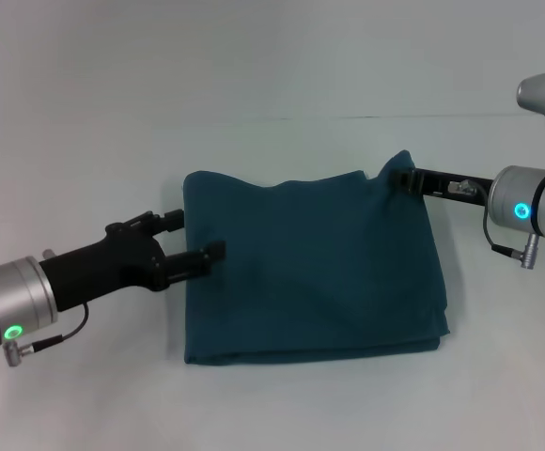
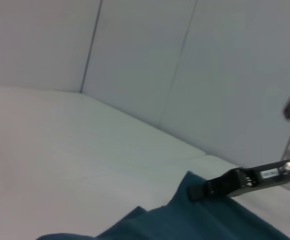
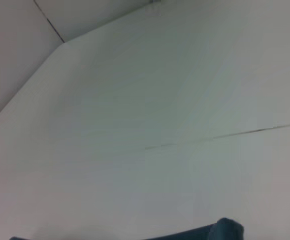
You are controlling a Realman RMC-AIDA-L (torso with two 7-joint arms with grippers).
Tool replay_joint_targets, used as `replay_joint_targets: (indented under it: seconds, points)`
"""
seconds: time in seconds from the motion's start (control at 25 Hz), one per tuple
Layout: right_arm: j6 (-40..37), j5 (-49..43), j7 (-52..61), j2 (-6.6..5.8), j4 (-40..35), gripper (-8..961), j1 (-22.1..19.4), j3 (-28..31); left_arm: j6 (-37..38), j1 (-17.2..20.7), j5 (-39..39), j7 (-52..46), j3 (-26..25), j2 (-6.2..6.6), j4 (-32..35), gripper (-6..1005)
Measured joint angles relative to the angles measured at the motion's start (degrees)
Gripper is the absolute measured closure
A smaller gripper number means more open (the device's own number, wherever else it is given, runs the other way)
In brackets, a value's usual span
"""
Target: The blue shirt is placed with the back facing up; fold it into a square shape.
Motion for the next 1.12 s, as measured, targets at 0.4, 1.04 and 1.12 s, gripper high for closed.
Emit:
replay_joint_targets:
  seconds: [0.4, 1.04, 1.12]
  points:
    - [0.26, -0.02, -0.15, -0.20, -0.03, 938, 0.01, -0.50, -9.80, -2.65, -1.52, -5.82, 0.02, 0.05, -0.99, 114]
    - [-3.80, 1.15, 0.89, -1.59, -8.00, 692, -5.84, 0.22, -18.49, -5.63, -2.20, -12.46, 0.27, 0.02, -1.67, 113]
    - [-7.12, 2.58, 2.31, -3.05, -8.97, 591, -6.83, 0.85, -20.00, -6.37, -2.06, -13.17, 0.36, 0.03, -2.23, 113]
